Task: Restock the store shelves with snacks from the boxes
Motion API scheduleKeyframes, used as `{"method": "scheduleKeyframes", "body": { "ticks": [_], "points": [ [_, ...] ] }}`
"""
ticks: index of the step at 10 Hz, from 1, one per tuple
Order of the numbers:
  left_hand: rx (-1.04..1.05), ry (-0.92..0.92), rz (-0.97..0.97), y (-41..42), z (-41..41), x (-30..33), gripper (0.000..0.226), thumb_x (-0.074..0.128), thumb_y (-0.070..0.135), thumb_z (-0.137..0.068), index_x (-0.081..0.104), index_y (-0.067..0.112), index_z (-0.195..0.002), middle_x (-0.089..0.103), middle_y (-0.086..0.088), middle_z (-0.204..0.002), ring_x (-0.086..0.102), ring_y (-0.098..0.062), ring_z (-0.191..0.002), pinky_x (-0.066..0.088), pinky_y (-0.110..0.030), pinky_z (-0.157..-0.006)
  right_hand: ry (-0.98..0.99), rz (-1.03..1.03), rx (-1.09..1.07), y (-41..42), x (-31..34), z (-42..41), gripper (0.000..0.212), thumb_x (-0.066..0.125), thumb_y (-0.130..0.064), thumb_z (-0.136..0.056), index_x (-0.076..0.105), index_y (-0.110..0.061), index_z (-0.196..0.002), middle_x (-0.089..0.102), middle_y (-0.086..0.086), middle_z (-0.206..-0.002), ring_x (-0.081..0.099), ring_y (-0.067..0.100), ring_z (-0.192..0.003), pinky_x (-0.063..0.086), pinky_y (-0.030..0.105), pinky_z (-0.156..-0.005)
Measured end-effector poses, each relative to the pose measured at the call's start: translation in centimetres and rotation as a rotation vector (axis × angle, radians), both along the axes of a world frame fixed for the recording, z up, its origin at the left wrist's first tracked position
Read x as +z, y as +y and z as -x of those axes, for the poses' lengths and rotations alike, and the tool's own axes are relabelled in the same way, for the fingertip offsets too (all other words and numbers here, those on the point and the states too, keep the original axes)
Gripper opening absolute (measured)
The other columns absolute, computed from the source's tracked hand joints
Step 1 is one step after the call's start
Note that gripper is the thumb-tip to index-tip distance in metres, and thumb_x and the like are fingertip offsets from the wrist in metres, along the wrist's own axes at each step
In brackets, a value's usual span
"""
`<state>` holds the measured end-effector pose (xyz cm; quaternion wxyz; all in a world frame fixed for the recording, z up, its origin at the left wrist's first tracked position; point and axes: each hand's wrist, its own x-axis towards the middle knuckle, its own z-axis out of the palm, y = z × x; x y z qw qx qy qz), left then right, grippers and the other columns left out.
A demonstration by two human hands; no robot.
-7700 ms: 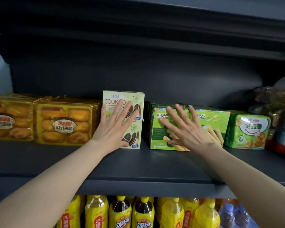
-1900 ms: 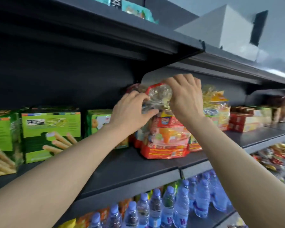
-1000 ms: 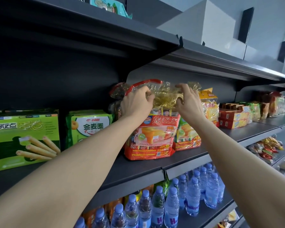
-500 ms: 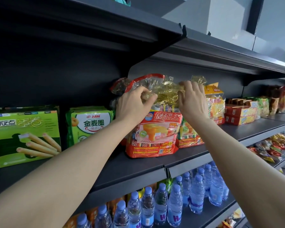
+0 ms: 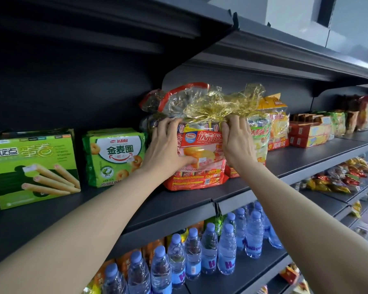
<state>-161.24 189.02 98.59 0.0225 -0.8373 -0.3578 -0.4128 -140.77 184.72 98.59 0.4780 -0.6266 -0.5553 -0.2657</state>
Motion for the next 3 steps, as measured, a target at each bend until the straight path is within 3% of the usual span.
{"method": "scheduleKeyframes", "body": {
  "ticks": [2,3],
  "points": [
    [0.032,0.060,-0.030,-3.1,1.8,0.2,0.119,0.082,0.055,-0.070,0.008,0.018,-0.155,0.025,-0.009,-0.155,0.032,-0.027,-0.140,0.037,-0.041,-0.109,-0.177,0.176,-0.098,-4.8,0.9,0.9,0.040,0.033,-0.038,-0.107,0.041,-0.013,-0.137,0.049,0.014,-0.129,0.049,0.033,-0.113,0.046,0.042,-0.085],
    [0.057,0.103,-0.103,-5.5,3.7,0.5,0.109,0.077,0.055,-0.076,0.013,0.016,-0.155,0.027,-0.008,-0.155,0.033,-0.027,-0.140,0.040,-0.041,-0.107,-0.296,0.235,-0.176,-7.7,1.0,2.5,0.045,0.032,-0.041,-0.106,0.037,-0.016,-0.142,0.046,0.015,-0.135,0.050,0.035,-0.116,0.053,0.047,-0.083]
  ]
}}
